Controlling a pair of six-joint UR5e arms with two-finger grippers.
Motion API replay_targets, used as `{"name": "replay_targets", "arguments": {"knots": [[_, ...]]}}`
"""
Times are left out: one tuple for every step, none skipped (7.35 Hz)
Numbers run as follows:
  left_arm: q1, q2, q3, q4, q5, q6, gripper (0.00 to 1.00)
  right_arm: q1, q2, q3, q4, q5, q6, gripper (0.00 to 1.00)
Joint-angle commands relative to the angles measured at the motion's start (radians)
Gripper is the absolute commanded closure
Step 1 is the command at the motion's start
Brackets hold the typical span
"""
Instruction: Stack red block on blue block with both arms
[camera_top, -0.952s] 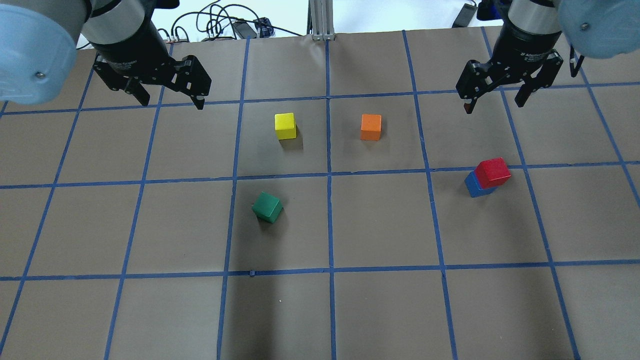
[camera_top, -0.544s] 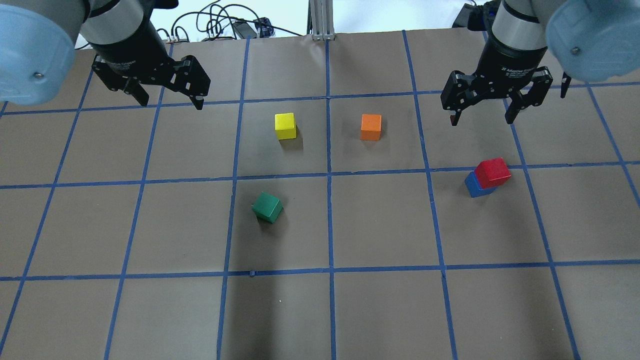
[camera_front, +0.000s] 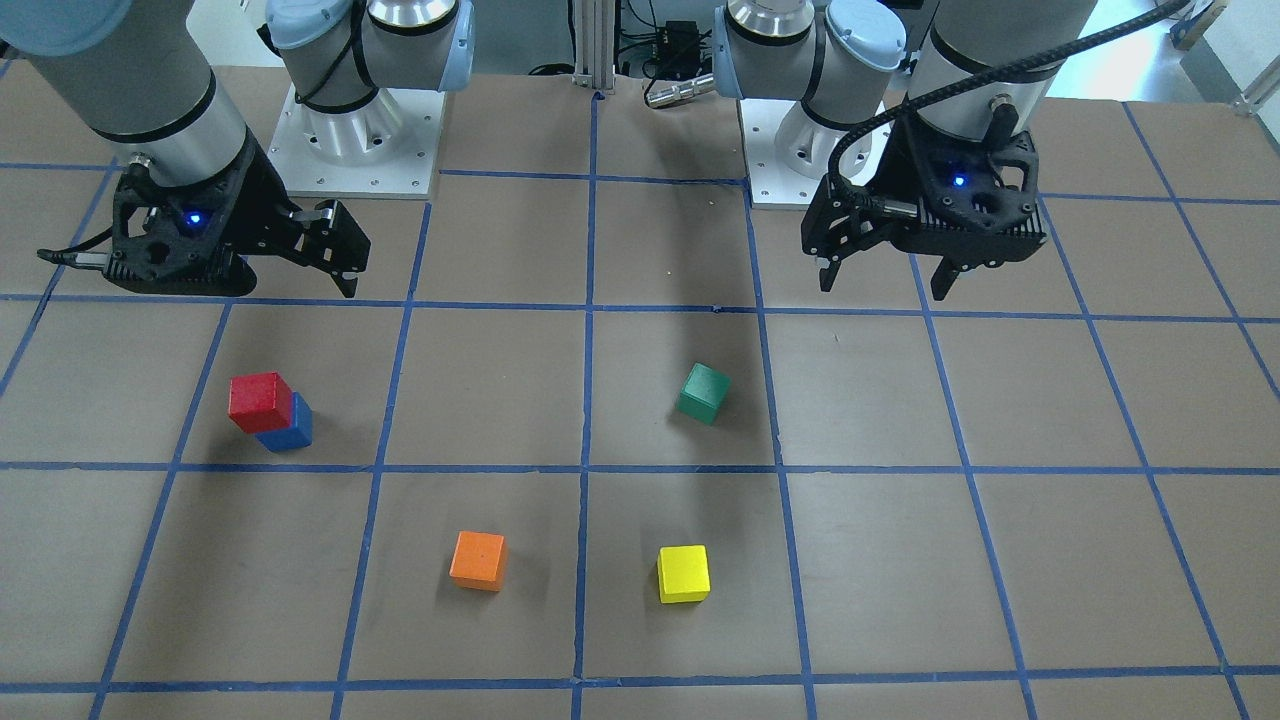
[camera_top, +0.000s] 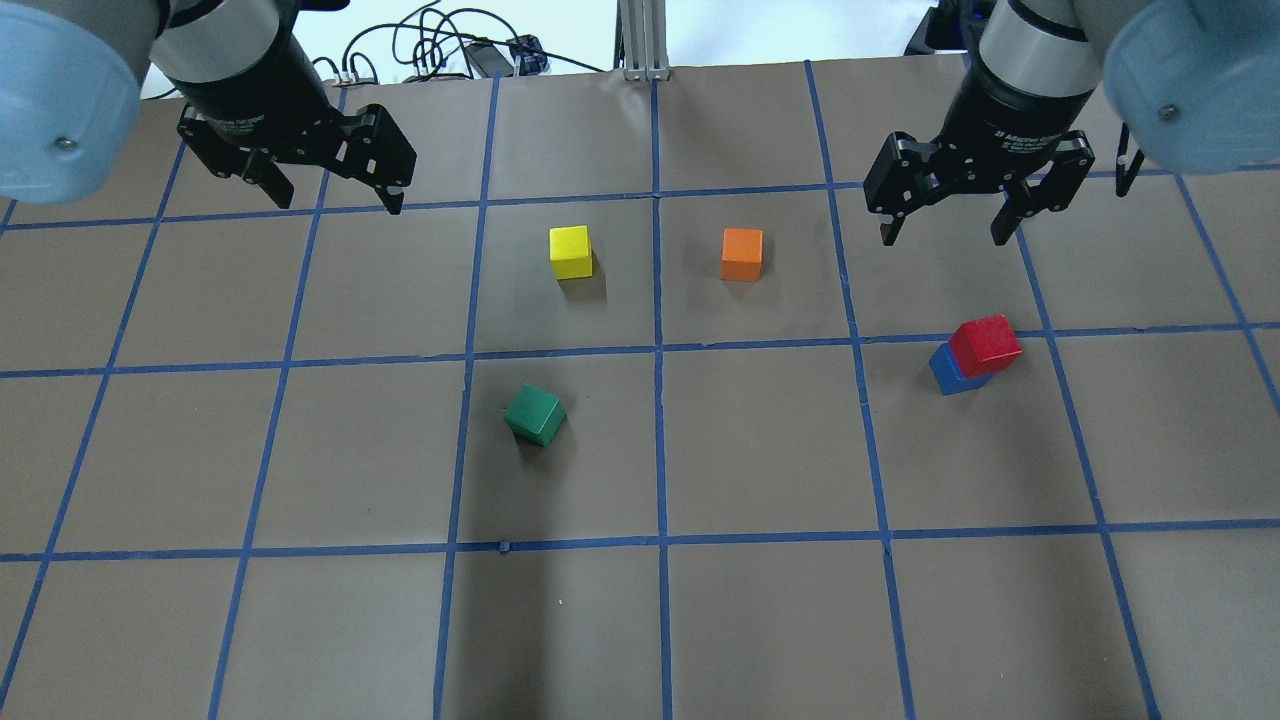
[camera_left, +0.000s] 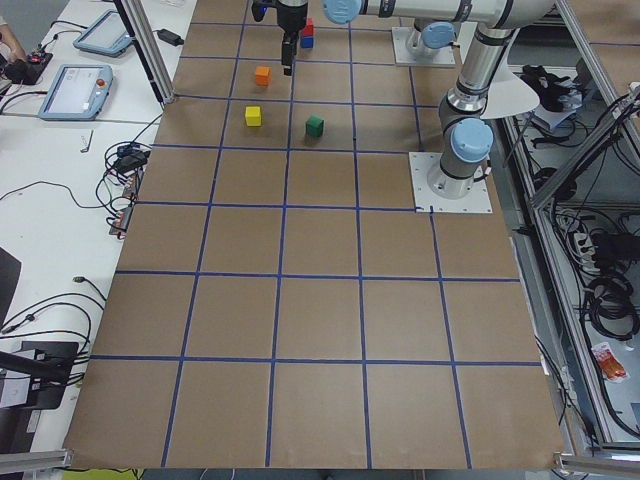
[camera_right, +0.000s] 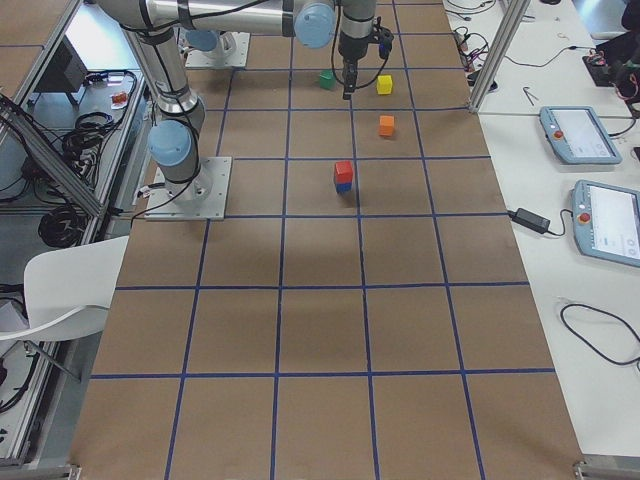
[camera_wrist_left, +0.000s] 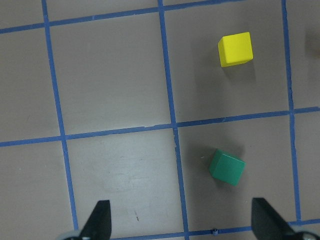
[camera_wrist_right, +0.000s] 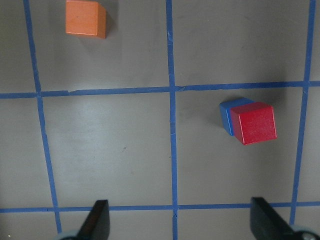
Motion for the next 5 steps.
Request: {"name": "replay_targets", "arguments": {"knots": [[0.000,0.001,-0.002,0.000,-0.001,0.000,0.00,-0.001,-0.002,0.001,0.000,-0.004,0.002,0.00],[0.000,0.001,-0.002,0.000,-0.001,0.000,0.00,-0.004,-0.008,0.002,-0.002,-0.004,0.002,0.00],[0.000,0.001,-0.004,0.000,0.001,0.000,0.00,-0.004,-0.008,0.005,-0.002,-0.004,0.002,0.00],[0.000,0.001,-0.002,0.000,0.001,0.000,0.00,-0.004,-0.008,0.007,-0.002,-0.004,0.003,0.00],[0.000,0.001,-0.004,0.000,0.001,0.000,0.00,-0.004,-0.010,0.007,-0.002,-0.004,0.002,0.00]]}}
